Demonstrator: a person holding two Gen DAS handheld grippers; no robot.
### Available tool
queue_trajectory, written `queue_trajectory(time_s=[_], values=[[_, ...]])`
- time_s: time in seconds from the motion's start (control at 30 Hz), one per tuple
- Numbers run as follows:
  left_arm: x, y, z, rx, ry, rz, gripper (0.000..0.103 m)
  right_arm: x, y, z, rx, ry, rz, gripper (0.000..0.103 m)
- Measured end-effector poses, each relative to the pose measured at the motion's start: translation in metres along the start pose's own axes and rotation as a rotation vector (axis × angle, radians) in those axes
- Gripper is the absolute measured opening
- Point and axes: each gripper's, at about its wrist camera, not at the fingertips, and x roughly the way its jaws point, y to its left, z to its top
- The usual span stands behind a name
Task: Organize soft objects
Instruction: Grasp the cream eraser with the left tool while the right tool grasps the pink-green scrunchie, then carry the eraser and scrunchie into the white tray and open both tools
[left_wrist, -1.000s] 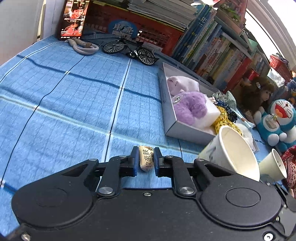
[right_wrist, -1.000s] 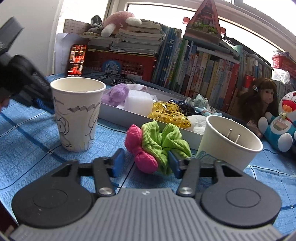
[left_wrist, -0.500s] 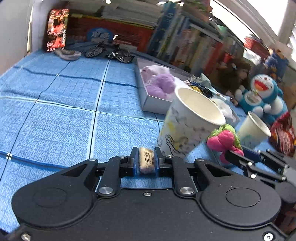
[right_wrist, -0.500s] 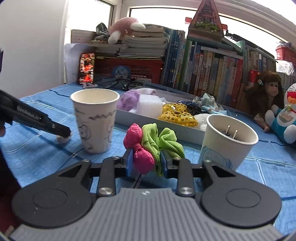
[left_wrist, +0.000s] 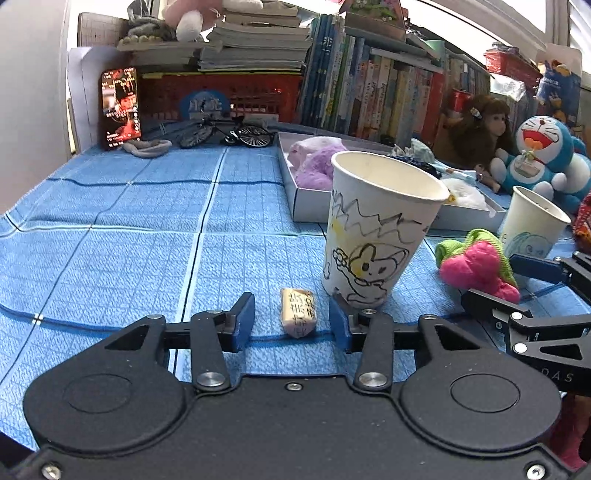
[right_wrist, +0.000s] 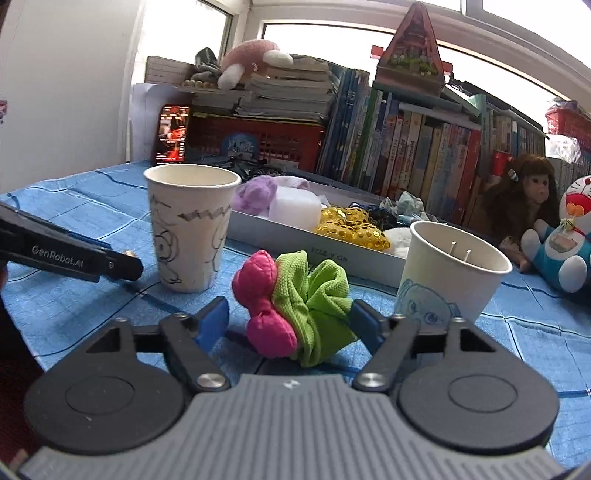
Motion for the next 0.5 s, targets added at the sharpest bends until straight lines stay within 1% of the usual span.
queue_trajectory(time_s=[0.03, 0.17, 0.2, 0.27, 0.3, 0.37, 0.4, 0.5], values=[[0.001, -0.002, 0.0, 0.004, -0.001, 0.004, 0.04, 0.003, -0.001, 0.001, 0.005, 0.004, -0.002, 0.086], [0.005, -0.006, -0.001, 0.027, -0.004, 0.015, 0.026, 0.014, -0.004, 0.0, 0.026, 0.044, 0.014, 0.087], [0.005, -0.007, -0.001, 0.032, -0.005, 0.017, 0.025, 0.017, -0.004, 0.0, 0.032, 0.055, 0.018, 0.087], [0.005, -0.008, -0.001, 0.031, -0.005, 0.011, 0.018, 0.02, -0.005, -0.002, 0.048, 0.072, 0.03, 0.087], [0.005, -0.008, 0.0, 0.023, -0.005, 0.011, 0.018, 0.02, -0.006, -0.003, 0.058, 0.073, 0.036, 0.078], [0.004, -0.007, 0.0, 0.016, -0.003, 0.014, 0.018, 0.018, -0.007, -0.004, 0.065, 0.068, 0.024, 0.065], [0.004, -0.008, 0.001, 0.015, -0.004, 0.018, 0.018, 0.017, -0.008, -0.004, 0.069, 0.067, 0.022, 0.061], [0.002, -0.008, 0.003, 0.016, -0.011, 0.028, 0.018, 0.013, -0.014, -0.003, 0.106, 0.063, 0.038, 0.056]])
